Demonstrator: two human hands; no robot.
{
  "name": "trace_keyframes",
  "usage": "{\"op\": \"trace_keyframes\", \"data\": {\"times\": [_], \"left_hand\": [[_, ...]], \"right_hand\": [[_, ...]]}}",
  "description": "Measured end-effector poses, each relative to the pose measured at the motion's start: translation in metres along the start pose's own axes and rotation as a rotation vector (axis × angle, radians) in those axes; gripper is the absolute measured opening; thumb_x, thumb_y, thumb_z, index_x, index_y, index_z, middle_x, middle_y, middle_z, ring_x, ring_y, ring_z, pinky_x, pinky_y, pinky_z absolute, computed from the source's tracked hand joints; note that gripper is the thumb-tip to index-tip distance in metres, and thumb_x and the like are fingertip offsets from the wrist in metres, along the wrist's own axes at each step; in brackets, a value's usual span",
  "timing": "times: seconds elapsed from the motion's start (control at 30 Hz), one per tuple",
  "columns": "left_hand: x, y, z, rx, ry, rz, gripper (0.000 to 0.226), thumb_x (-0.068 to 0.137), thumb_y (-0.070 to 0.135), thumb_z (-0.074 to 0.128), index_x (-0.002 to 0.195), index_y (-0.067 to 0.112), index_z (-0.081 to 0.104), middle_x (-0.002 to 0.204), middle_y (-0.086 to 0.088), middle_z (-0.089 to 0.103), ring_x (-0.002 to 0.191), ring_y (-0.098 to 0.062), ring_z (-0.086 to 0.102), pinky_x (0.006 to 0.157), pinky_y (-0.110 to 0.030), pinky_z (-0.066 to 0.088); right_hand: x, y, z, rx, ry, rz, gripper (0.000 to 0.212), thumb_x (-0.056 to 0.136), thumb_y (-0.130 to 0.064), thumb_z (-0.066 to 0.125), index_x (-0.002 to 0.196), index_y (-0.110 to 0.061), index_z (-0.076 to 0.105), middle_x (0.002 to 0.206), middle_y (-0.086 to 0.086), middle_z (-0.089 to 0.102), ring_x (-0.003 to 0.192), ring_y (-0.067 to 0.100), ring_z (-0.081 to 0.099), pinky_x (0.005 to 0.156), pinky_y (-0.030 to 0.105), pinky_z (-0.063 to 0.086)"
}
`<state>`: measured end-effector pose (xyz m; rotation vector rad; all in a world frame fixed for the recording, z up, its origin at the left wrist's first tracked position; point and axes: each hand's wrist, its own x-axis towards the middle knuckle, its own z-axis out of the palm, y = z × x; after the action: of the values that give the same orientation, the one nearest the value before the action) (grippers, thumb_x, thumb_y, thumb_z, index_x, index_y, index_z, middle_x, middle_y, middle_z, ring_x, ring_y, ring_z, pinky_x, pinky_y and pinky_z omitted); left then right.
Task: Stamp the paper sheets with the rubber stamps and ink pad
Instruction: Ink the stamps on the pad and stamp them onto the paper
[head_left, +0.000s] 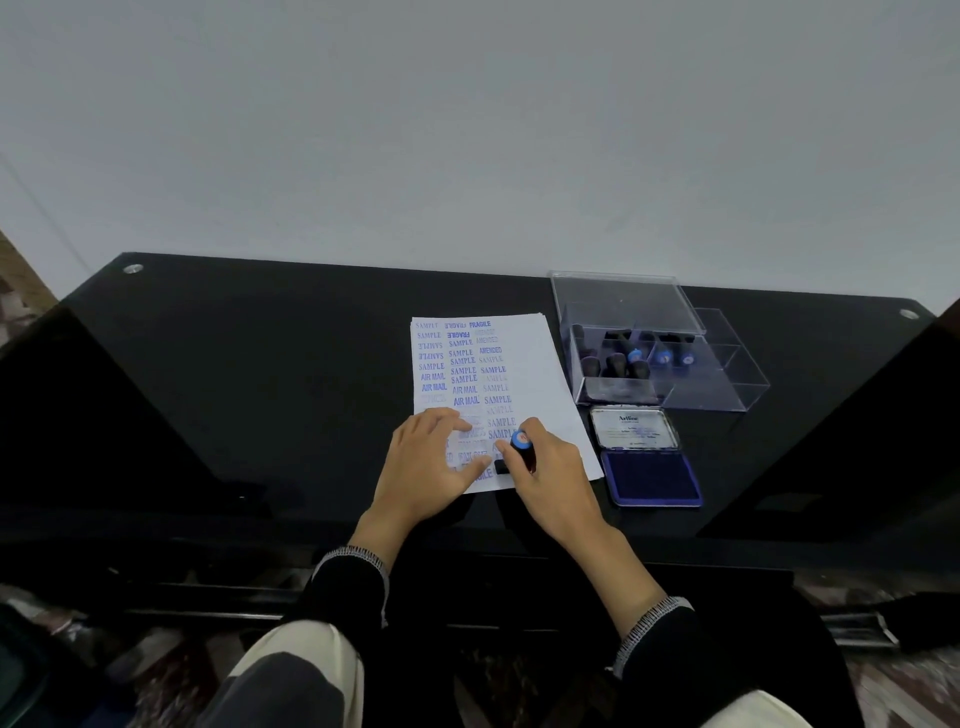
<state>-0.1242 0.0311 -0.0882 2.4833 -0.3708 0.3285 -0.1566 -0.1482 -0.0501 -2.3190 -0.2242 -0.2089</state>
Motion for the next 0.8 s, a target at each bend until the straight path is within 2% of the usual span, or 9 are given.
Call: {"op": "trace_keyframes", "data": {"times": [0.2,0.53,0.63,0.73,0.8], "left_hand": [[-0.001,0.002,-0.001,0.004,-0.007,0.005,0.061,0.076,0.071,0.046,0.118,0.027,0.057,0.126,0.015,0.050,0.120,-0.004,0.042,0.105,-0.021,0.020],[-0.001,0.003,-0.002,0.000,0.004,0.002,0.060,0.075,0.069,0.050,0.118,0.026,0.056,0.125,0.014,0.051,0.119,-0.004,0.043,0.104,-0.021,0.021],[-0.001,0.002,-0.001,-0.007,0.010,0.012,0.047,0.083,0.055,0.063,0.119,0.025,0.057,0.126,0.013,0.051,0.120,-0.006,0.043,0.105,-0.022,0.025],[-0.001,0.003,-0.002,-0.047,0.067,-0.049,0.033,0.090,0.032,0.064,0.119,0.018,0.059,0.126,0.006,0.054,0.120,-0.011,0.046,0.110,-0.028,0.030],[-0.001,0.005,-0.002,-0.038,0.143,-0.135,0.028,0.092,0.023,0.061,0.118,0.012,0.060,0.126,0.001,0.055,0.124,-0.017,0.047,0.117,-0.038,0.022]], "right_hand": [[-0.002,0.000,0.004,-0.018,0.018,-0.010,0.026,0.096,-0.031,0.054,0.081,-0.018,0.037,0.072,-0.005,0.049,0.061,0.014,0.045,0.055,0.022,0.035],[-0.006,0.004,0.012,-0.017,0.098,-0.033,0.026,0.094,-0.028,0.057,0.081,-0.020,0.037,0.071,-0.007,0.048,0.059,0.011,0.045,0.053,0.019,0.034],[-0.009,0.006,0.015,-0.005,0.121,-0.045,0.023,0.094,-0.027,0.059,0.083,-0.021,0.040,0.072,-0.006,0.052,0.059,0.007,0.047,0.052,0.013,0.034],[-0.009,0.007,0.019,-0.015,0.131,-0.048,0.023,0.094,-0.027,0.059,0.084,-0.021,0.039,0.071,-0.007,0.051,0.058,0.006,0.045,0.052,0.013,0.032],[-0.007,0.006,0.019,0.006,0.131,-0.037,0.024,0.094,-0.026,0.058,0.082,-0.020,0.039,0.068,-0.009,0.048,0.055,0.008,0.044,0.051,0.015,0.032]]}}
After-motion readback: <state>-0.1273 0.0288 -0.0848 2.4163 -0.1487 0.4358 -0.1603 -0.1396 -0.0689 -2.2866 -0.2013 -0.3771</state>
